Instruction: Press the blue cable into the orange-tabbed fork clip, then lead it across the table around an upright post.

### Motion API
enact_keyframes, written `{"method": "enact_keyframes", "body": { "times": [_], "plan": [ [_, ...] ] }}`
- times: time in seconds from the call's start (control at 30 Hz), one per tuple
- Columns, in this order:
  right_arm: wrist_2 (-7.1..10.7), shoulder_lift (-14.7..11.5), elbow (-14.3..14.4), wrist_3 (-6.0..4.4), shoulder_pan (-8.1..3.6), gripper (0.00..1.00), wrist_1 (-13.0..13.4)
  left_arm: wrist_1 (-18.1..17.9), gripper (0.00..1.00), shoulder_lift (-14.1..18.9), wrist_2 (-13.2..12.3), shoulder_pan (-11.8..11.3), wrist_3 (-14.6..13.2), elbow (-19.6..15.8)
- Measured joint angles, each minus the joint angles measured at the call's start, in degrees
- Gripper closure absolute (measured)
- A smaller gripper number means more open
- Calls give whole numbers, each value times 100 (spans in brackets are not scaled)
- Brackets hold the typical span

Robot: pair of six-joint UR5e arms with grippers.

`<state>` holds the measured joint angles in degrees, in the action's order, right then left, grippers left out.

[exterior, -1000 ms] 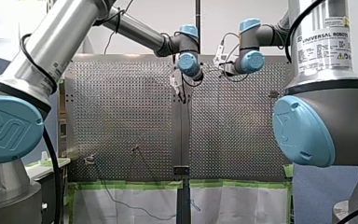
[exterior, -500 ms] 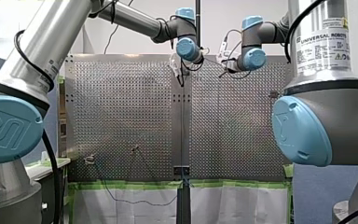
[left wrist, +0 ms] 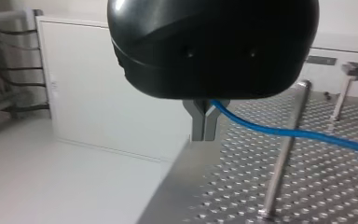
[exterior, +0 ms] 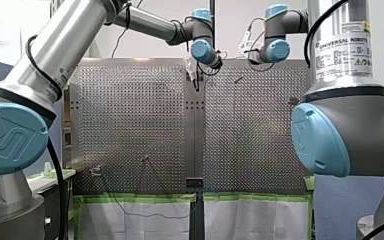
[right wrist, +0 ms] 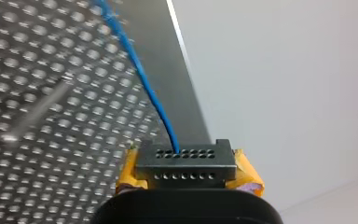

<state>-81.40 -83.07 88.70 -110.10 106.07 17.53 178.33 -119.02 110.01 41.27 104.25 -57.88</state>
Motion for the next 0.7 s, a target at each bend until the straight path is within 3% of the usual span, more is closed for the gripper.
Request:
{"method": "enact_keyframes", "body": {
  "times": [0.33,0.7],
  "plan": [
    [0,239,-444,3,-264,100,-141,383,100,-550,-175,-32,48,599],
    [-21,650,-523,73,-434,100,-72,329,100,-1035,-520,-174,323,1267]
  ]
}}
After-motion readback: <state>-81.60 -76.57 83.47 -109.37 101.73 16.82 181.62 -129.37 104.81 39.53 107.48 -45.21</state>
